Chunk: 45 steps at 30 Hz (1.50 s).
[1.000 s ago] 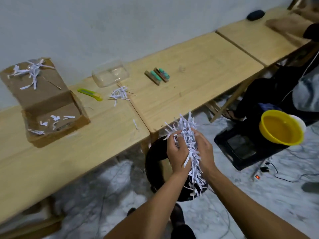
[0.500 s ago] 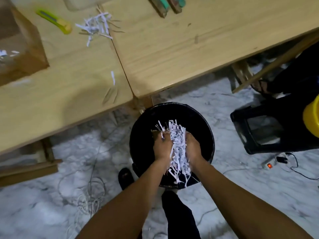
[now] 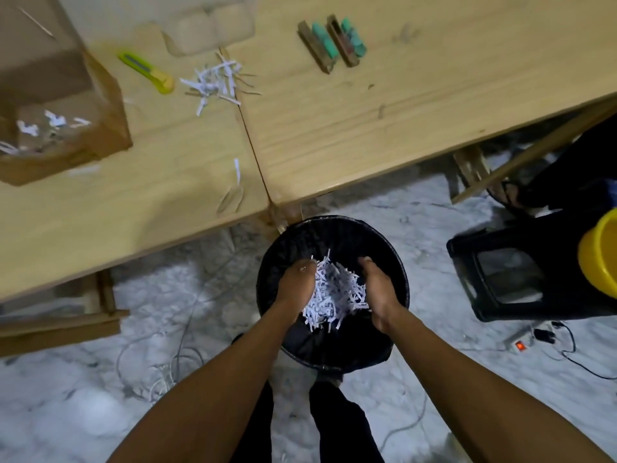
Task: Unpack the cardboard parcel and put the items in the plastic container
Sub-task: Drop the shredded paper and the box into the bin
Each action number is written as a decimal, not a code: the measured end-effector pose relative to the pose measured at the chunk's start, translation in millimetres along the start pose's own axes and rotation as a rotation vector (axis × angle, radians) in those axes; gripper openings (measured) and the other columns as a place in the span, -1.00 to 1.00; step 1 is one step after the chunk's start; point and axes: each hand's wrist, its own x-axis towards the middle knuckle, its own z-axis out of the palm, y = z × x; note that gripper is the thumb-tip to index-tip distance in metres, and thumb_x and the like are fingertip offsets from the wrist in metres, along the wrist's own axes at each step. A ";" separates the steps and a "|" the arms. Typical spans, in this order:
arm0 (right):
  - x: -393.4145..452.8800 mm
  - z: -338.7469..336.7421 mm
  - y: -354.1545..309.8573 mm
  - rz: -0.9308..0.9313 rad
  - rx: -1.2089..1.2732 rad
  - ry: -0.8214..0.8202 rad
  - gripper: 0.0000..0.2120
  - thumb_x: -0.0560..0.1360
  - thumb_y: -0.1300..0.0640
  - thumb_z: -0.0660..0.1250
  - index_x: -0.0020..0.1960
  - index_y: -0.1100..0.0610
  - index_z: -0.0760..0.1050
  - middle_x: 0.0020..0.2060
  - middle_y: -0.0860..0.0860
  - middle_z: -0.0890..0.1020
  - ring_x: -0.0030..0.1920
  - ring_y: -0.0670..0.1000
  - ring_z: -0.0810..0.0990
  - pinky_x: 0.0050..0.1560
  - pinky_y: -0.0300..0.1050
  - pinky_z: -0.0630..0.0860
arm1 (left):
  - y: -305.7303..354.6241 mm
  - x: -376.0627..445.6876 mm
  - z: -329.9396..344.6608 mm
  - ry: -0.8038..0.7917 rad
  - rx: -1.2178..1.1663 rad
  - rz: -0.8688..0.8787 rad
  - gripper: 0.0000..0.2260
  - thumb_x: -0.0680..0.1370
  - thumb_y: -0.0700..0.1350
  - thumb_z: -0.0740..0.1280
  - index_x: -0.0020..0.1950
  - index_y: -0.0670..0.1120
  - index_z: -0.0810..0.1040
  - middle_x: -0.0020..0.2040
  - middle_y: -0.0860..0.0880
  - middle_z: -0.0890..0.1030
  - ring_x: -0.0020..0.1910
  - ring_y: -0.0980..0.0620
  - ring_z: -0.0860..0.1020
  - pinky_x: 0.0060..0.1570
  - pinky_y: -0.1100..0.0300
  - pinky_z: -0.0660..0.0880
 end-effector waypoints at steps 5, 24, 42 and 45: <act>-33.1 -7.3 -14.1 -0.194 -0.131 -0.042 -0.58 0.67 -0.02 0.09 0.47 0.08 0.35 0.46 0.01 0.38 0.45 0.02 0.33 0.34 -0.15 0.22 | 21.6 -34.7 -20.5 -0.024 0.119 0.201 -0.77 0.65 -0.03 0.15 0.19 -0.03 0.54 0.06 -0.06 0.59 0.04 -0.10 0.56 0.04 0.13 0.45; -81.0 78.5 -150.0 -1.068 -0.692 -0.101 -0.59 0.58 -0.12 0.20 0.37 0.02 0.41 0.27 -0.06 0.44 0.33 -0.01 0.37 0.30 -0.01 0.39 | 93.8 -51.4 -196.6 0.564 0.174 0.712 -0.73 0.54 -0.14 0.22 0.21 -0.09 0.54 0.15 -0.01 0.59 0.15 0.01 0.54 0.15 0.21 0.42; 5.3 348.8 -277.1 -1.416 -1.532 -0.014 -0.56 0.52 -0.09 0.23 0.34 0.07 0.39 0.35 0.00 0.44 0.38 0.17 0.29 0.29 0.20 0.19 | 71.3 50.8 -271.2 0.572 0.788 0.687 -0.65 0.60 0.02 0.12 0.36 -0.02 0.41 0.44 -0.02 0.36 0.49 -0.01 0.23 0.37 0.03 0.26; 19.2 366.1 -274.8 -1.393 -1.602 -0.002 -0.60 0.52 -0.10 0.22 0.27 0.09 0.41 0.32 0.01 0.43 0.37 0.20 0.27 0.26 0.21 0.15 | 71.0 50.1 -272.4 0.554 0.800 0.666 -0.64 0.60 0.04 0.10 0.36 0.00 0.39 0.44 -0.01 0.35 0.51 0.01 0.20 0.39 0.02 0.23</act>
